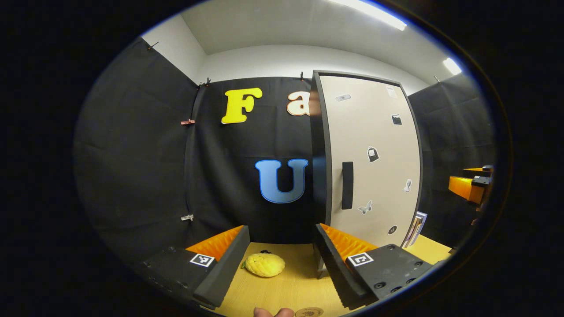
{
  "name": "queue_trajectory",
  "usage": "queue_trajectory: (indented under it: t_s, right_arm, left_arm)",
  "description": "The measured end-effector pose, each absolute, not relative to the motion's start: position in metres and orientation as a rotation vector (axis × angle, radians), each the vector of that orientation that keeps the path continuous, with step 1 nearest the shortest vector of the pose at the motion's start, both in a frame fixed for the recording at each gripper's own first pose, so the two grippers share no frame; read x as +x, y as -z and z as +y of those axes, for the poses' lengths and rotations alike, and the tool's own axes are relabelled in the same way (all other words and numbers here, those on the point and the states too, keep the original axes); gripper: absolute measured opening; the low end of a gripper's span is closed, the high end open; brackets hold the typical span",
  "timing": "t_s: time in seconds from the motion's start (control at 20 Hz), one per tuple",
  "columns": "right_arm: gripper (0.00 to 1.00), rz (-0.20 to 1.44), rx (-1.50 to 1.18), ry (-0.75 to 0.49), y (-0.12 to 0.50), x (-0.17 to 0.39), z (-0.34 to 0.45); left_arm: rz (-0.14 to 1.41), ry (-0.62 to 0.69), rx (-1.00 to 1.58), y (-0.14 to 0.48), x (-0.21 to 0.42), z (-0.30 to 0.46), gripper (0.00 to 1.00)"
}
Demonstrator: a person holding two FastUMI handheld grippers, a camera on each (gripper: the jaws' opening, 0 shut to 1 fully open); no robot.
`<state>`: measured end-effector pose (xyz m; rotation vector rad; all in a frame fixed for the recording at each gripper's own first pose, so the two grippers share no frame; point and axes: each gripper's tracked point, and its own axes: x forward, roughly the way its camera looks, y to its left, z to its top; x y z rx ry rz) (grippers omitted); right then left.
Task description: Open the cabinet door with the right hand, grasp the bottle in the cabinet with the left hand and place it on the coaster, then close the cabinet door with the right hand.
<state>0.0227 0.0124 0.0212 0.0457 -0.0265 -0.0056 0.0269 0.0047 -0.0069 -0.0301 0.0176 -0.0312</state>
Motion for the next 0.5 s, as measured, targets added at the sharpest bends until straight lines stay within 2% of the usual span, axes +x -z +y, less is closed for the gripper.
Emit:
queue_trajectory:
  t_s: [0.5]
  right_arm:
    - [0.97, -0.028, 0.083, -0.124, -0.030, 0.095, 0.107]
  left_arm:
    - [0.018, -0.004, -0.021, 0.009, 0.015, 0.032, 0.94]
